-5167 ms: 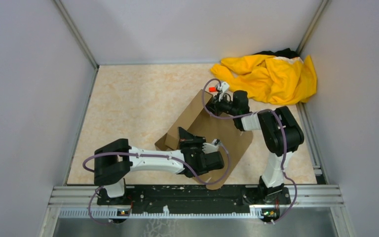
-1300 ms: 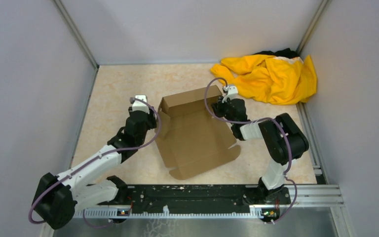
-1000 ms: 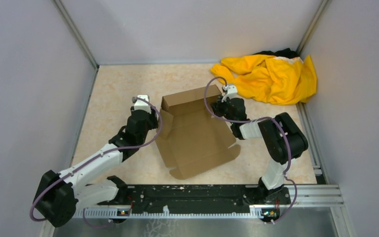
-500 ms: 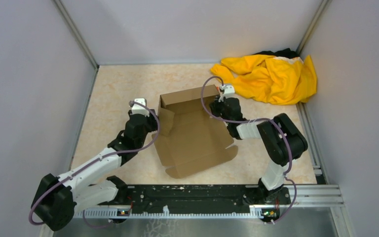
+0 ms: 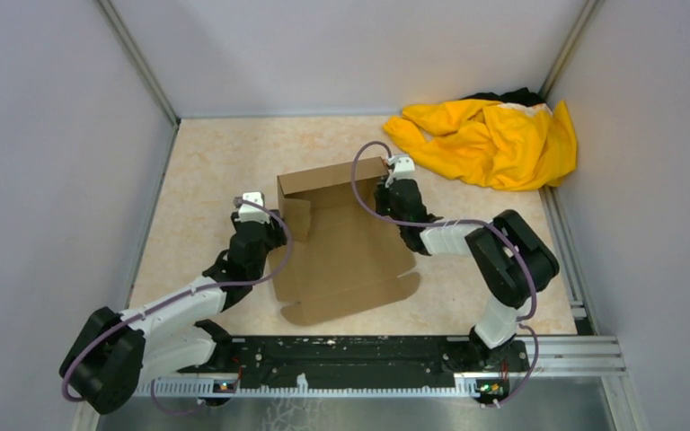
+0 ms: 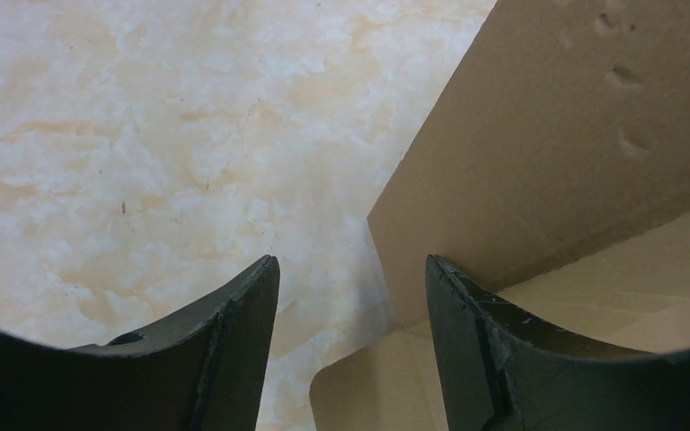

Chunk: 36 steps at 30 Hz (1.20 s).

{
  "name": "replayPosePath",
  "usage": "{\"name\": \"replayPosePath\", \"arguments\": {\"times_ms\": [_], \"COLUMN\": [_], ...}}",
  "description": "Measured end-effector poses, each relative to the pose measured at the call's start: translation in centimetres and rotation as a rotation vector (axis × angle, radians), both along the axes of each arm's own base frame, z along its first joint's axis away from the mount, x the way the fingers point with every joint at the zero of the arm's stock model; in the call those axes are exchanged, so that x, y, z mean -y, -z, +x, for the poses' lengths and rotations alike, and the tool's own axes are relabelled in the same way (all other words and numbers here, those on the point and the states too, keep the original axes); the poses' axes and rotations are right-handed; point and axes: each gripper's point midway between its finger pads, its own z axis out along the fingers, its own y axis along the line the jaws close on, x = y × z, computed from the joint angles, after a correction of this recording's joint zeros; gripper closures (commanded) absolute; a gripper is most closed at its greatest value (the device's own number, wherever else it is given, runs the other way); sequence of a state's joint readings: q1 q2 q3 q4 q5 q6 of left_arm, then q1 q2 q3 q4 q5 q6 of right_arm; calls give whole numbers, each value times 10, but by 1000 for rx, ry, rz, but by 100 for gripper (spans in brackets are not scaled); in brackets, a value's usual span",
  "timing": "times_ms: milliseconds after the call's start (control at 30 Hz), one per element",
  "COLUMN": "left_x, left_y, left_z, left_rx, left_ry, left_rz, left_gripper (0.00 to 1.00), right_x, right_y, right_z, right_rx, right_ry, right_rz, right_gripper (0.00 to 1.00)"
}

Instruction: Fold the paper box

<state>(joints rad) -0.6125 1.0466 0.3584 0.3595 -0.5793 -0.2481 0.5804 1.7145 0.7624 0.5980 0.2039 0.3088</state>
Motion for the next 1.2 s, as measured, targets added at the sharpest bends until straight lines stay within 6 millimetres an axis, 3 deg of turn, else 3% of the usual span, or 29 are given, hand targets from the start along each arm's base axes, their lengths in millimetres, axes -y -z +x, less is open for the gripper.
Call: {"name": "replayPosePath", "arguments": {"times_ms": [267, 600, 1200], "left_x": [-6, 8, 28], "left_y": [3, 12, 15], "left_z": [1, -4, -18], "left_rx": [25, 47, 46], "left_ry": [-30, 70, 226], "left_rz": [4, -35, -80], "left_gripper": [27, 25, 24], "right_x": [3, 19, 24], "right_y": [-2, -3, -2], "right_z": [-15, -31, -32], "right_rx": [-47, -101, -105], "right_ry": [24, 48, 51], "right_rz": [-24, -71, -107], "right_gripper": [100, 100, 100]}}
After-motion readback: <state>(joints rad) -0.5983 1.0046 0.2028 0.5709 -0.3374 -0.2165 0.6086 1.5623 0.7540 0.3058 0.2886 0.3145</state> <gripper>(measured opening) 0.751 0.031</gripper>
